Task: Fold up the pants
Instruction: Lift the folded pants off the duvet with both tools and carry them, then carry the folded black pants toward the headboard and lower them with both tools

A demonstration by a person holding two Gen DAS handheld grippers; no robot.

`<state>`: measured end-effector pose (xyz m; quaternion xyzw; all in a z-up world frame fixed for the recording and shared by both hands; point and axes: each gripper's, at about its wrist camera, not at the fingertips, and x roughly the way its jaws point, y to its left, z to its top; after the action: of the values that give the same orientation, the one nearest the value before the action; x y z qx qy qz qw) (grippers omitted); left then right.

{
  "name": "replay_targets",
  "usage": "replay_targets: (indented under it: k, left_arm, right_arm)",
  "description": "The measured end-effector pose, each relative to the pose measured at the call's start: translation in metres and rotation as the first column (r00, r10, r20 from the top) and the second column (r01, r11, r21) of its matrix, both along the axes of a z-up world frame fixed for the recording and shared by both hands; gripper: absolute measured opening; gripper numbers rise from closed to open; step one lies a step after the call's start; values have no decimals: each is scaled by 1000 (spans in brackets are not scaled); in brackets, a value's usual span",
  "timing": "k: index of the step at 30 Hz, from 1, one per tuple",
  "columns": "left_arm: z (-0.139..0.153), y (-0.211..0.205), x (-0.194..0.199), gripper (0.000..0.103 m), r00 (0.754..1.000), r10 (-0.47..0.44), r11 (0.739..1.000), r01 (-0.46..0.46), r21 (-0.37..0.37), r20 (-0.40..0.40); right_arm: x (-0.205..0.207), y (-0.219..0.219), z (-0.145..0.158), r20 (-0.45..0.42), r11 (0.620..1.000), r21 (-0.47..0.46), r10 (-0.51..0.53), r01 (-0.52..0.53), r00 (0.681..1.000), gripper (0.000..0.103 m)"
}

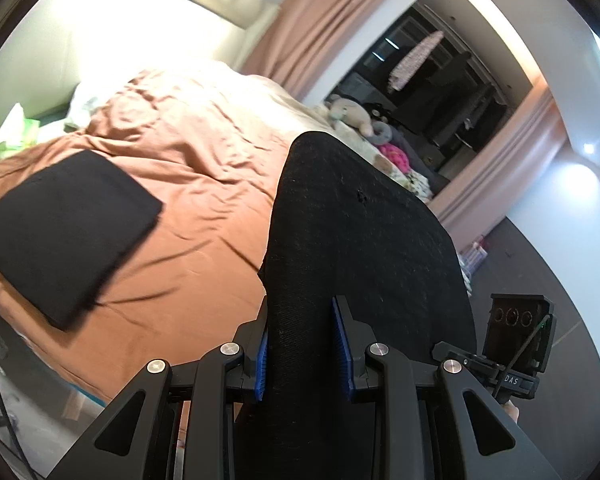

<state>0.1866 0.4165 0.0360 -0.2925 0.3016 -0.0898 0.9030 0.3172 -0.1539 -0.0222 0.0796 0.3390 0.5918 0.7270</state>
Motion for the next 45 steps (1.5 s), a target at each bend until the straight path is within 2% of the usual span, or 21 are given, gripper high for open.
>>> replay_targets:
  k: [9,18,21,28,32,38,45]
  left_arm:
    - [-17,78,12,28,996,74,996,-71,55,-44]
    - [-30,147,30,28,993,95,990,-87,110,-68]
    - [-31,168,39,28,993,90,990,-81,115,-80]
    - [-32,214,61,27,983,108,981,-80,177,-150]
    - [-26,227,80,27,977,107,961,-54,272,-183]
    - [-28,247,114,27,966,111,940,-26,341,-233]
    - [-30,262,144,26,955,135,904,-9,428,-265]
  right_arm:
    - [7,84,-16,-6,999,-13,52,-52,999,26]
    - [17,151,-23,-7,995,-29,93,-93,996,26]
    - [24,162,-23,-10,995,-29,96,-96,995,26]
    - [24,195,-26,-17,992,-31,123,-124,992,26]
    - [27,203,-25,-17,989,-32,142,-142,990,26]
    - [36,210,-32,-52,991,-10,135,-135,990,26]
    - [33,219,-43,-106,992,28,125,-122,987,26]
